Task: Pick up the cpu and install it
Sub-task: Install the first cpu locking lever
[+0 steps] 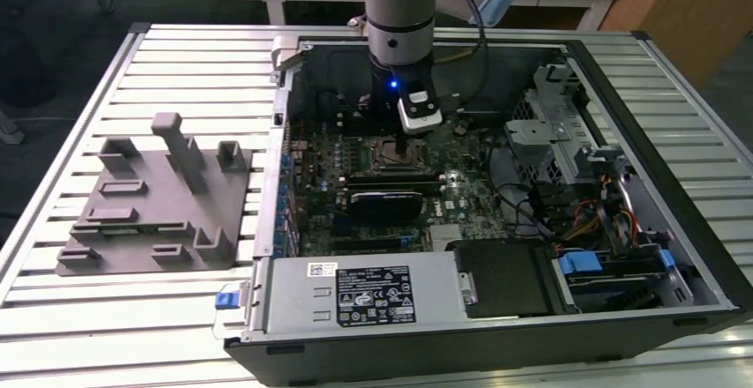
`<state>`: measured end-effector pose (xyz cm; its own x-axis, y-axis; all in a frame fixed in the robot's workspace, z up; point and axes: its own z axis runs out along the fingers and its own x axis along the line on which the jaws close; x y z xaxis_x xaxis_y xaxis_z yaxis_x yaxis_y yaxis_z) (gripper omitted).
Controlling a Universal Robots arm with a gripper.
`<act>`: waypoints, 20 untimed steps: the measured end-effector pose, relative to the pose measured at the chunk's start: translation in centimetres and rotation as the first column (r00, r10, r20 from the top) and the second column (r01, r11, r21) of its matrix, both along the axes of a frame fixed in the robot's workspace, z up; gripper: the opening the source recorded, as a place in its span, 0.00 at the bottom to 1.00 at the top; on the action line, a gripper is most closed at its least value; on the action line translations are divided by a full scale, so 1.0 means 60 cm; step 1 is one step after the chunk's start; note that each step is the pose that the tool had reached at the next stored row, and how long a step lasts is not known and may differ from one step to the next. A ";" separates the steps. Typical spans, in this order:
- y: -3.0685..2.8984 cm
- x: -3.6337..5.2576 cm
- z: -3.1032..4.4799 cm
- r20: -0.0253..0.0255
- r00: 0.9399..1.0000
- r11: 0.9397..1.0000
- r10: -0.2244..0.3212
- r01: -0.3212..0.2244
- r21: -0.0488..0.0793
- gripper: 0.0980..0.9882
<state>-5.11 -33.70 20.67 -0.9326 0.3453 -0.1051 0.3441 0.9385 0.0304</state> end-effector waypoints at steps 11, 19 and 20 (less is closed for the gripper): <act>-0.0002 0.000 0.014 0.000 1.000 1.000 0.000 0.000 0.000 0.01; -0.0001 0.000 0.038 0.000 1.000 1.000 0.000 0.000 0.000 0.01; -0.0001 0.000 0.038 0.000 1.000 1.000 0.000 0.000 0.000 0.01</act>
